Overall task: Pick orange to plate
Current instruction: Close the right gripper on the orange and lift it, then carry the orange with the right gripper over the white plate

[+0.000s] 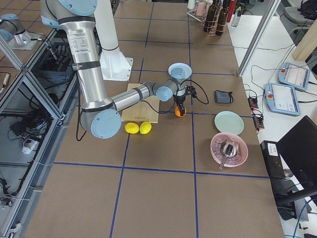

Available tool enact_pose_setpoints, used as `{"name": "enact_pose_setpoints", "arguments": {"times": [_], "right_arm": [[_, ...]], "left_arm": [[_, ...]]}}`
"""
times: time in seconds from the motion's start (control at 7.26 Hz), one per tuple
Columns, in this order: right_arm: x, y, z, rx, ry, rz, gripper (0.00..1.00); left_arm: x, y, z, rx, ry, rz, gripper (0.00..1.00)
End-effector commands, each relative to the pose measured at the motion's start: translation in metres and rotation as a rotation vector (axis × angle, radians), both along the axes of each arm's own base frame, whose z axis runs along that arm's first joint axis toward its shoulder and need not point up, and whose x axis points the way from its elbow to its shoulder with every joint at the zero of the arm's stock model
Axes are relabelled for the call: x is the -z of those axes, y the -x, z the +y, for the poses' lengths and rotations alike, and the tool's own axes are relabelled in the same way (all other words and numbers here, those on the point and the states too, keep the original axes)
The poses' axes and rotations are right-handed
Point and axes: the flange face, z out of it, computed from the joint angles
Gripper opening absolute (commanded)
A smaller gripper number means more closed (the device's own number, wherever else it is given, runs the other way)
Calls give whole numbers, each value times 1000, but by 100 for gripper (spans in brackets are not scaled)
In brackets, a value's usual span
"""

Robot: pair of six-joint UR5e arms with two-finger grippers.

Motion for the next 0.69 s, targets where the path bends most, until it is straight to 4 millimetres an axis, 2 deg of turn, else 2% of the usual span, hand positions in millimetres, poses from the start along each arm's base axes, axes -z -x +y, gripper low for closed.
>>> {"name": "enact_pose_setpoints", "arguments": {"times": [0.0,0.28,0.41,0.55], "right_arm": [[103,47,-16,-42,50,-36,0],[194,116,-5,-108,142,-87,0],[226,160,-8,-157,148,-80,0],[245,205,-13,-191,163,-51,0]], "left_arm": [[1,1,0,2,-2,1,100],[1,1,0,2,0,1,100],[0,0,1,1,3,1,100],[1,0,1,2,0,3,100]]}}
